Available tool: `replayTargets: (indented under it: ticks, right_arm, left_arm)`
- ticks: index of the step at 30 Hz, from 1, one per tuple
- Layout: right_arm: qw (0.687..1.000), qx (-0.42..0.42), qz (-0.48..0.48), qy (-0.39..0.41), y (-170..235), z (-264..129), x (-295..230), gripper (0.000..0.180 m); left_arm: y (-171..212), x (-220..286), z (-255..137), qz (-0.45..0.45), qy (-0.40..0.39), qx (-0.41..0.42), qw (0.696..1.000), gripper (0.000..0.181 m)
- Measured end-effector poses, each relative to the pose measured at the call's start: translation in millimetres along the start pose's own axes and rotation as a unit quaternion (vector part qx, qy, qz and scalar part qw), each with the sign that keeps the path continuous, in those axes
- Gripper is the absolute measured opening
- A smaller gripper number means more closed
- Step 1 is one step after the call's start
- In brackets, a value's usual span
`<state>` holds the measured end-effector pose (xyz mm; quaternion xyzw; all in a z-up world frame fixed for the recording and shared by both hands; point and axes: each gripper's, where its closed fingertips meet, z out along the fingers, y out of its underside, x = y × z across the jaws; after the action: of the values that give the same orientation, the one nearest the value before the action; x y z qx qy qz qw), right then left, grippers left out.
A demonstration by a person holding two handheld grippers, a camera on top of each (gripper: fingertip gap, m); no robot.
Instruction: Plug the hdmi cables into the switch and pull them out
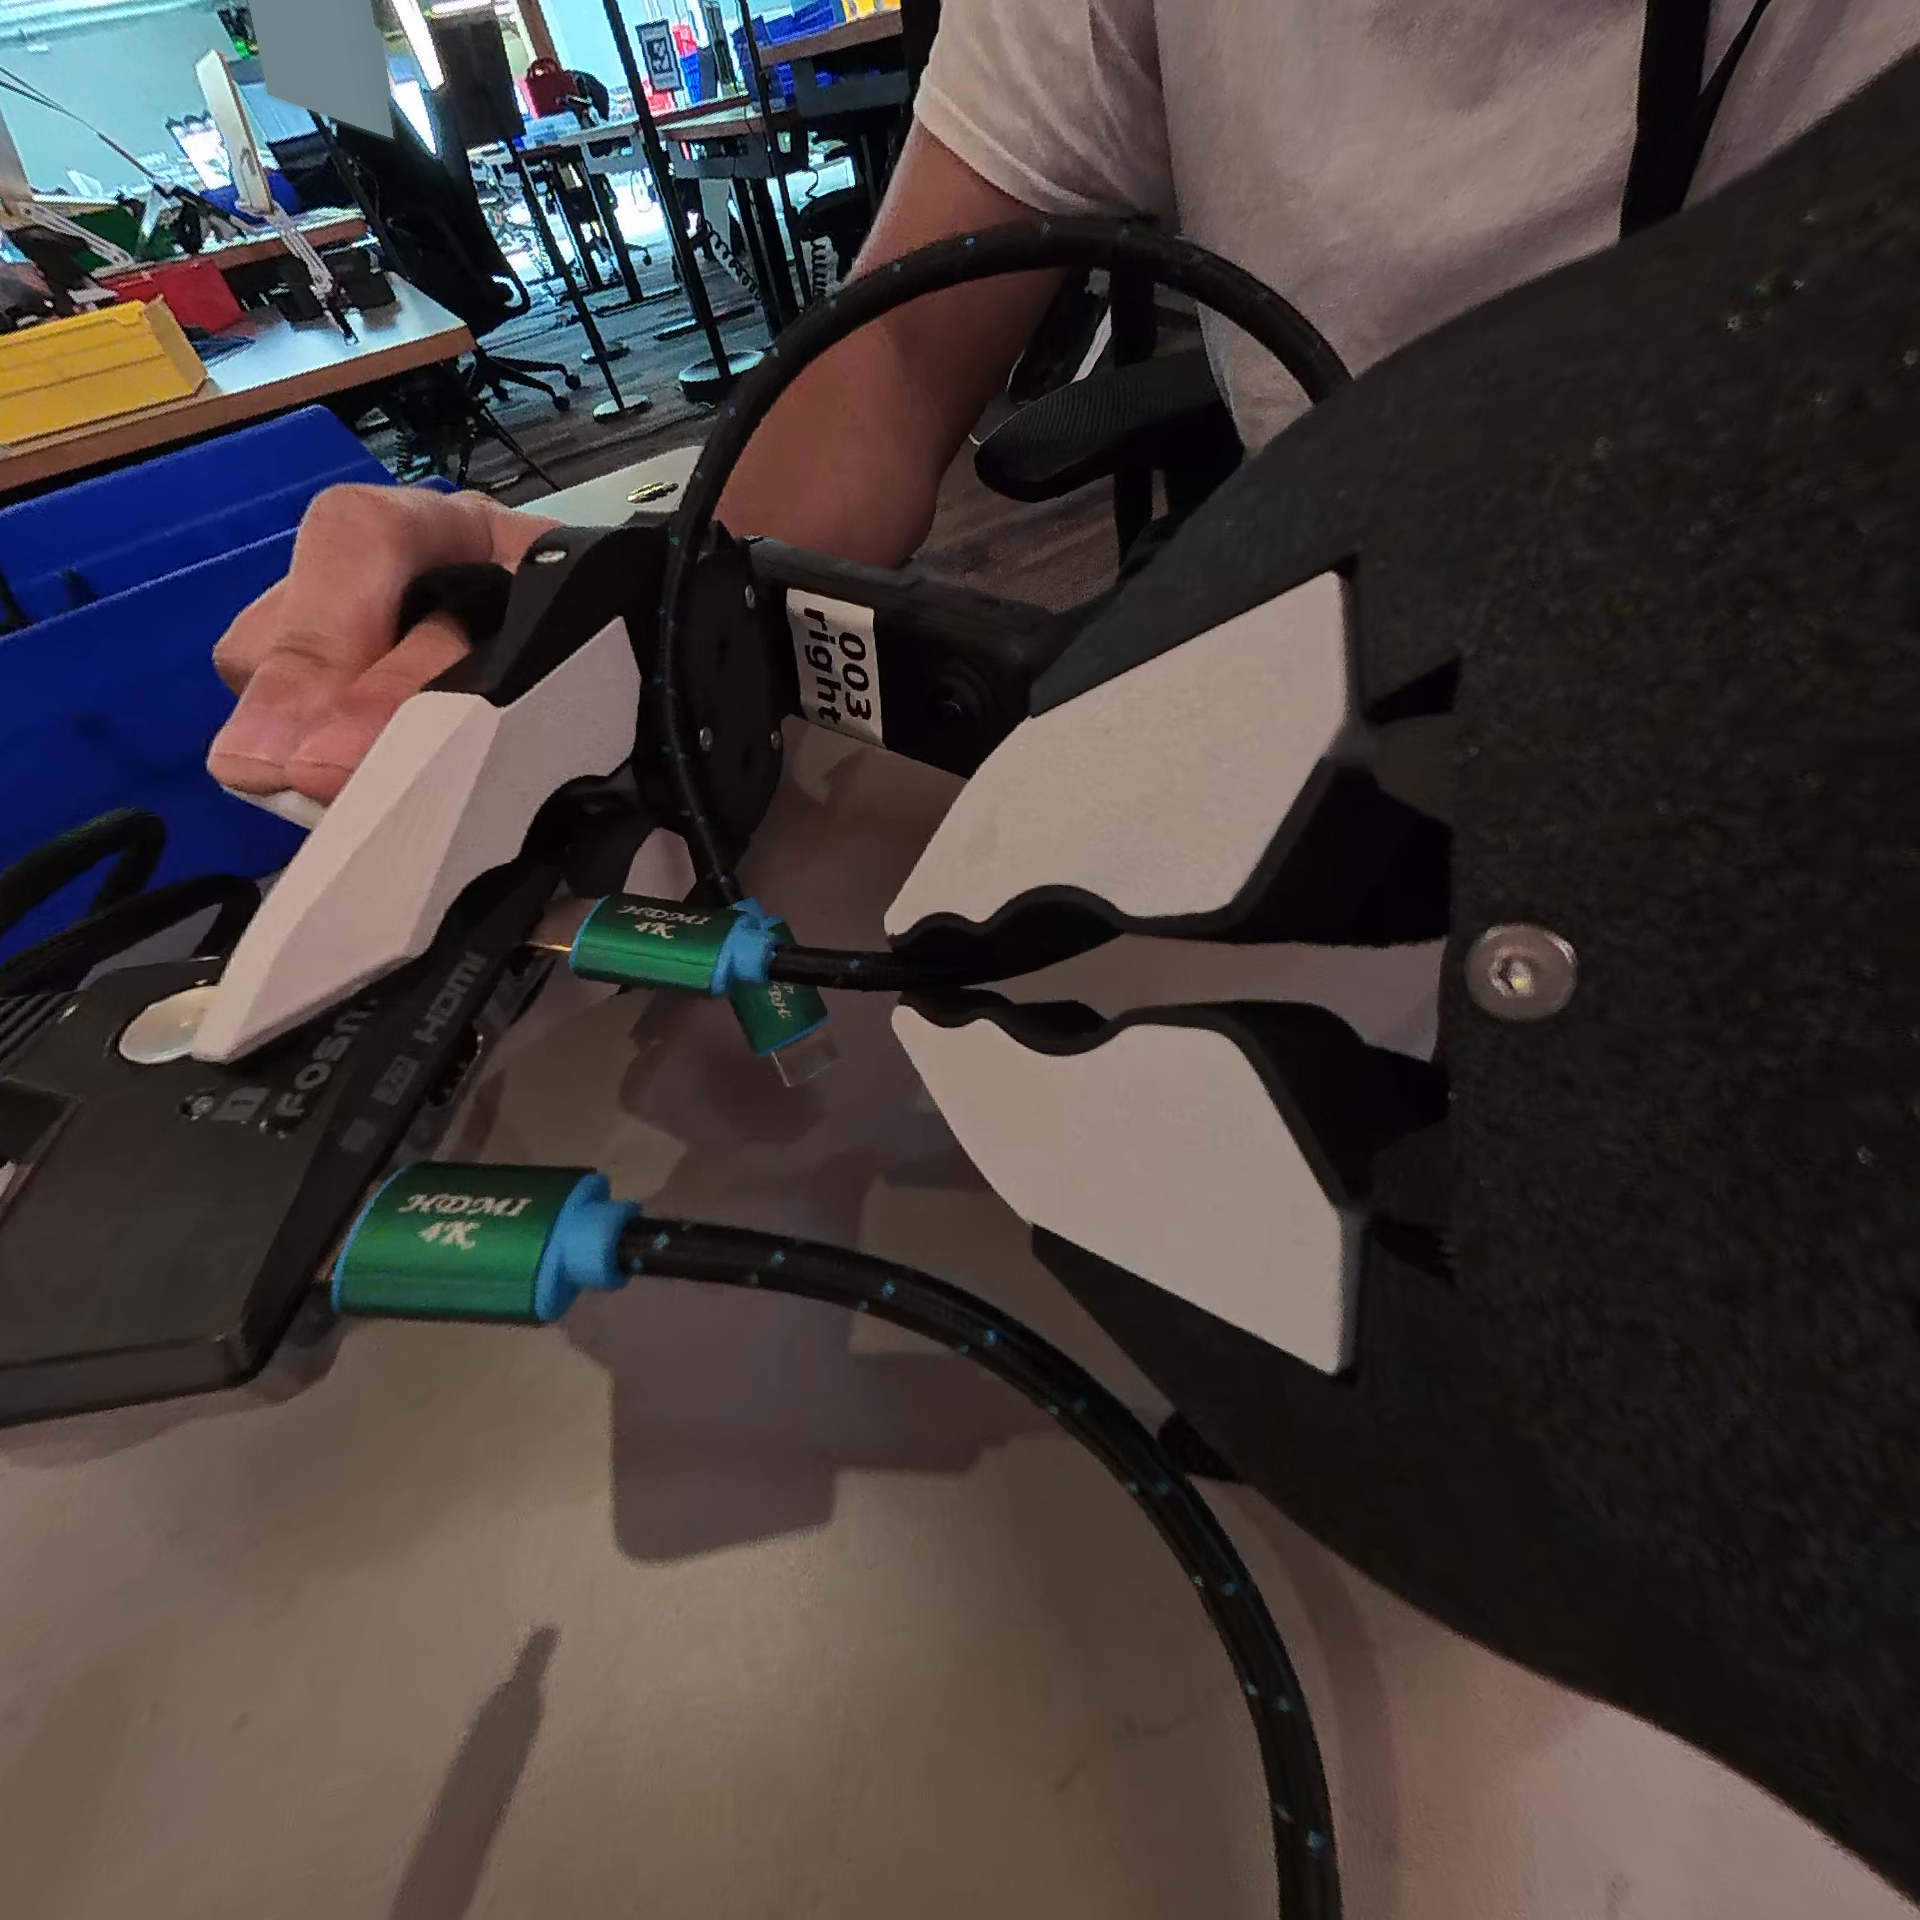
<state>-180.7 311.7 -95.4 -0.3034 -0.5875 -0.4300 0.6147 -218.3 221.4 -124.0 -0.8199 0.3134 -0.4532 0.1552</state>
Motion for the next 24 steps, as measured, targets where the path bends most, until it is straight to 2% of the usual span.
replayTargets:
  ticks: [9, 13, 19, 24]
  right_arm:
    - [1.000, 0.001, -0.002, -0.001, -2, 1, -1, 0.021]
    - [1.000, -0.011, -0.005, 0.002, 2, 2, 0, 0.021]
    - [0.999, -0.025, 0.020, -0.006, 5, 3, -1, 0.020]
    - [0.999, -0.036, 0.028, -0.008, 9, 4, 0, 0.020]
  left_arm:
    - [-1, -7, 0, -0.020, 0.003, 0.009, 1.000, 0.006]
    - [-9, -5, -3, -0.047, 0.035, 0.046, 0.997, 0.005]
    - [-12, -4, 0, -0.025, 0.013, 0.071, 0.997, 0.006]
    - [-16, 0, 3, -0.059, 0.022, 0.102, 0.993, 0.005]
